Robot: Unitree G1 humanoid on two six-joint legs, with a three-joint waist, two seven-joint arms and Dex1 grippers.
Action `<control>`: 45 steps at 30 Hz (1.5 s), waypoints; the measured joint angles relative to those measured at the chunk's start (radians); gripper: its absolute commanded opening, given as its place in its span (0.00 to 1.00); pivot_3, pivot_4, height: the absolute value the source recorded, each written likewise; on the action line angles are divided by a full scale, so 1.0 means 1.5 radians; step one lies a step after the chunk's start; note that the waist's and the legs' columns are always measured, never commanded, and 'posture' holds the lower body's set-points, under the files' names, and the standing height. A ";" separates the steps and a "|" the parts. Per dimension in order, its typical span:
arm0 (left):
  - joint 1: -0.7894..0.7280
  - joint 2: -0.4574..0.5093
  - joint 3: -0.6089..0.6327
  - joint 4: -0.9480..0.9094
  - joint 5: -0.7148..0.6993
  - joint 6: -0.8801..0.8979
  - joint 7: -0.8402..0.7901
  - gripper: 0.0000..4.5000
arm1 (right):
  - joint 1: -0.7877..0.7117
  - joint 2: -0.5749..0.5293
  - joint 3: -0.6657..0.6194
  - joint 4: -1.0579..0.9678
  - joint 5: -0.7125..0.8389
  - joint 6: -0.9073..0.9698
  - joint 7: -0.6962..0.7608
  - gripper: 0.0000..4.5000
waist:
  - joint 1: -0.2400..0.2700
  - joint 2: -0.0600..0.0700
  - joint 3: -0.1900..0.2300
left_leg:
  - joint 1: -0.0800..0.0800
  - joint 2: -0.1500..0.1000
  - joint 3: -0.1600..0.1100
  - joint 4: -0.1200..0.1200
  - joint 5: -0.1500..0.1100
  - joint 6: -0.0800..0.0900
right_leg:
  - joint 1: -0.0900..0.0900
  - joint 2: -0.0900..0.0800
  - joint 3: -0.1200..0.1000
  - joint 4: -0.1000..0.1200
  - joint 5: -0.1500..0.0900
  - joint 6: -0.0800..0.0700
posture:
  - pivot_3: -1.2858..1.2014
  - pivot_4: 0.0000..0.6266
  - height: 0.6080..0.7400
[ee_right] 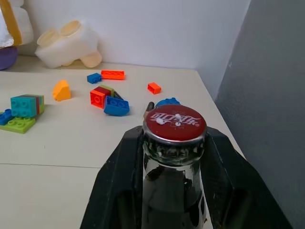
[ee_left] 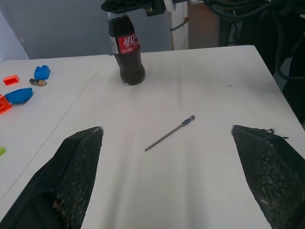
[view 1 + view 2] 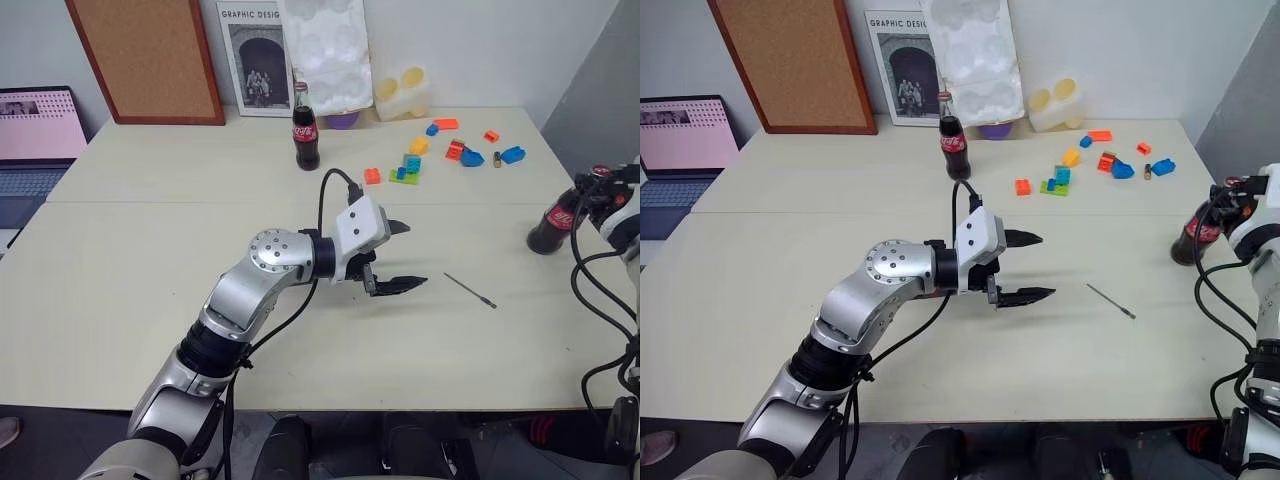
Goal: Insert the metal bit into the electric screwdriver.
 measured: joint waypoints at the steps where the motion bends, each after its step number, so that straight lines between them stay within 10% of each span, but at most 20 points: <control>1: 0.000 -0.001 0.000 0.000 0.001 0.000 0.000 1.00 | 0.000 0.000 0.000 -0.001 0.000 0.001 -0.001 0.28 | 0.000 0.000 0.000 | 0.000 0.000 0.000 0.000 0.000 0.000 | 0.000 0.000 0.000 0.000 0.000 0.000 | 0.52 0.24 1.00; 18: -0.003 -0.009 0.000 0.005 0.013 0.000 -0.001 1.00 | -0.010 0.004 -0.027 -0.005 0.026 0.064 -0.042 0.28 | 0.000 0.000 0.000 | 0.000 0.000 -0.001 0.003 0.000 0.000 | 0.002 0.000 -0.001 0.000 0.000 0.001 | 0.52 0.24 1.00; 27: -0.004 -0.011 0.000 0.007 0.016 -0.001 -0.004 1.00 | -0.011 0.010 -0.027 0.015 0.023 0.073 -0.054 0.77 | -0.003 0.000 0.000 | 0.000 0.000 -0.001 0.003 0.000 0.000 | 0.002 0.000 -0.001 0.000 0.000 0.001 | 0.52 0.24 1.00; 38: -0.004 -0.011 0.000 0.007 0.016 -0.004 -0.005 1.00 | -0.006 0.010 -0.038 0.011 0.027 0.070 -0.042 0.77 | -0.004 0.000 0.000 | 0.000 0.000 -0.001 0.003 0.000 0.000 | 0.002 0.000 0.000 0.000 0.000 0.001 | 0.52 0.24 1.00; 45: -0.004 -0.011 0.000 0.007 0.016 -0.008 -0.005 1.00 | 0.023 0.019 -0.046 -0.042 0.053 0.090 -0.030 1.00 | -0.005 0.000 0.000 | 0.000 0.000 -0.001 0.003 0.000 0.000 | 0.002 0.000 0.000 0.000 0.000 0.002 | 0.52 0.24 1.00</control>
